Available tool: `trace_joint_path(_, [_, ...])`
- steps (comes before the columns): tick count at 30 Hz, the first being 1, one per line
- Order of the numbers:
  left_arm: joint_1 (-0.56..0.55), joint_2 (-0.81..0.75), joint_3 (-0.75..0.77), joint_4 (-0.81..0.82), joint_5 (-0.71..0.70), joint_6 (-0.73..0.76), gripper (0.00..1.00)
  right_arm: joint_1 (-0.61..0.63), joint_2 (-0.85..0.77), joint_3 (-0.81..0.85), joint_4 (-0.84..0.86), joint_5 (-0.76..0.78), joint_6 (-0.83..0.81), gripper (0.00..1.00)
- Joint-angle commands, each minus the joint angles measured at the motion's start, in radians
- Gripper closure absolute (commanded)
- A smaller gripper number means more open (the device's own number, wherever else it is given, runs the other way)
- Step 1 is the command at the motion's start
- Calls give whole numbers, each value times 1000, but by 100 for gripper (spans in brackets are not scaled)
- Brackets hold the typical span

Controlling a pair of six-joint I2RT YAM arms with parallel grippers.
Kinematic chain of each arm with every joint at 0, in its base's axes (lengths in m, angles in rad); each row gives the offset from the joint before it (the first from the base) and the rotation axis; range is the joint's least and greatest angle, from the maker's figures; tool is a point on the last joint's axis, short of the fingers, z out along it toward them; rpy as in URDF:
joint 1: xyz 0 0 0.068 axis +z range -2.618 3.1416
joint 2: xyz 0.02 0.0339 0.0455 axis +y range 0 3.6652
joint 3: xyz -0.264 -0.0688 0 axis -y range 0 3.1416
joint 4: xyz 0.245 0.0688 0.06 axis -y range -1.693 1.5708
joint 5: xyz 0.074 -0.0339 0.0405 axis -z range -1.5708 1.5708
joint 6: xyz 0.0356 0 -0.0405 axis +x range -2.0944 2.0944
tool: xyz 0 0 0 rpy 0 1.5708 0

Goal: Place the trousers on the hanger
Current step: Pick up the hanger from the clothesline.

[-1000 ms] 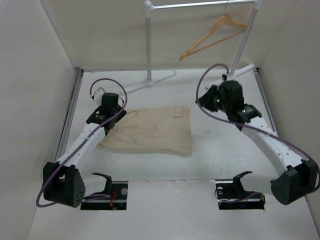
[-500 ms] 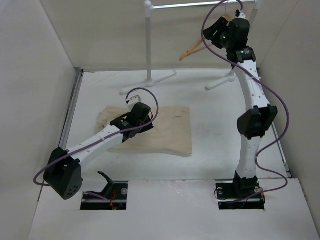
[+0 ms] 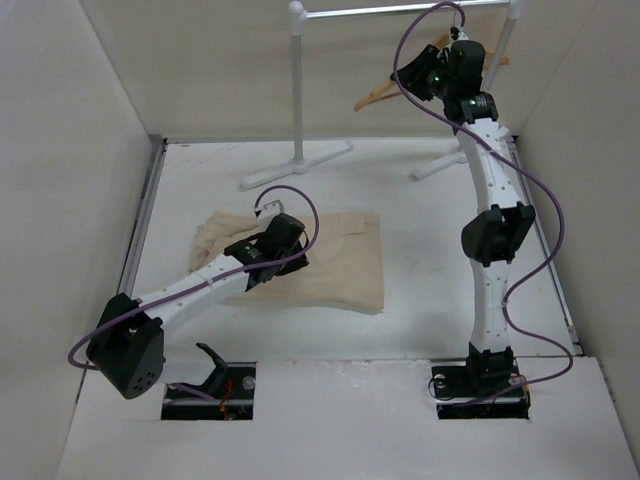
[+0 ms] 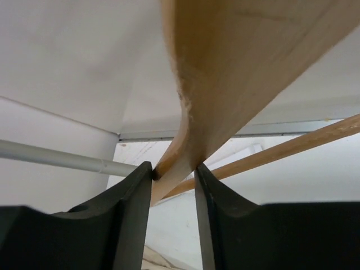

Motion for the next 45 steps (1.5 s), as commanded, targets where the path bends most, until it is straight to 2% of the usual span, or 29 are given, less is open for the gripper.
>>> trace_joint_path(1, [-6, -14, -3, 6, -8, -19, 69, 20, -52, 49, 74, -50, -1, 62])
trace_joint_path(8, [1, -37, 2, 0, -9, -26, 68, 55, -171, -23, 77, -50, -31, 70])
trace_joint_path(11, [11, -53, 9, -6, -5, -26, 64, 72, -267, -164, 115, -31, -48, 70])
trace_joint_path(16, [23, -86, 55, -28, 5, -17, 55, 86, -456, -492, 226, -9, -34, 70])
trace_joint_path(23, [57, -101, 182, -43, 46, 23, 52, 109, -644, -801, 367, -18, -47, 74])
trace_joint_path(28, [69, -74, 241, -34, 63, 55, 52, 112, -682, -870, 489, -61, -5, 79])
trace_joint_path(39, [69, -77, 224, -28, 52, 60, 52, 90, -700, -944, 848, -106, 303, 85])
trace_joint_path(45, [89, -67, 316, -36, 58, 72, 50, 89, -766, -1056, 951, -107, 341, 85])
